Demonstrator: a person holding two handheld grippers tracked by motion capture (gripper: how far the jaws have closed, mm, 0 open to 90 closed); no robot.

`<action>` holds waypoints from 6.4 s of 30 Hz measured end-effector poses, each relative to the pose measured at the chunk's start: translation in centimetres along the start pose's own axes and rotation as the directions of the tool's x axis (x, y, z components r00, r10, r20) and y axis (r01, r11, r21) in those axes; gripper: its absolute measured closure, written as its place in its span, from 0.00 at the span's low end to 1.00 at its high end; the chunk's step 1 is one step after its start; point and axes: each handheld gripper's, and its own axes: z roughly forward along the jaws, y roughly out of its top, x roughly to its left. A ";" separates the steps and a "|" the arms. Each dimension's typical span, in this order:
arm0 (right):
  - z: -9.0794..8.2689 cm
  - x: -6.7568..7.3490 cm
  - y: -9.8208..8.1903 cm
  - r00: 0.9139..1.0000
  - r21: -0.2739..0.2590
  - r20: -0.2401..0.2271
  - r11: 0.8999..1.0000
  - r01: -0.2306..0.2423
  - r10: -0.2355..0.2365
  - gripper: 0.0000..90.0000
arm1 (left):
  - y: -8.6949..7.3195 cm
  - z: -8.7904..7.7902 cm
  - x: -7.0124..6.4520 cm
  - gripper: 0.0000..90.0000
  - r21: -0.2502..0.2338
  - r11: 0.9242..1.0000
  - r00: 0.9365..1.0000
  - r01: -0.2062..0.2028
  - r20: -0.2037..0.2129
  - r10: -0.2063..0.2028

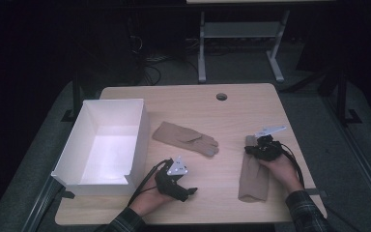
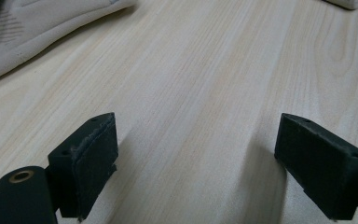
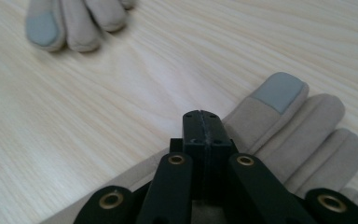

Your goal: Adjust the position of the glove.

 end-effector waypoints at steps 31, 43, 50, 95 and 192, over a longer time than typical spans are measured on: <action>-3.7 -4.9 -4.1 0.971 -0.120 0.198 0.987 -0.110 0.133 0.41 | 0.0 0.0 0.0 0.14 -0.001 1.000 1.000 -0.002 0.000 0.002; -2.8 -6.1 -4.8 0.952 -0.117 0.246 0.980 -0.159 0.184 0.19 | 0.5 0.0 0.0 0.15 0.037 0.999 1.000 0.004 -0.007 -0.004; -2.8 -6.0 -4.8 0.951 -0.117 0.248 0.980 -0.161 0.185 0.18 | 2.1 0.1 0.9 0.41 0.064 0.997 0.999 0.038 0.004 -0.039; -2.8 -6.0 -4.8 0.949 -0.119 0.250 0.979 -0.164 0.189 0.18 | 9.0 7.6 6.2 1.00 0.035 0.994 0.995 0.101 -0.019 -0.100; -2.7 -5.9 -4.8 0.952 -0.115 0.247 0.981 -0.158 0.182 0.18 | 2.6 -0.7 1.5 0.99 0.113 0.975 0.981 0.190 0.014 -0.193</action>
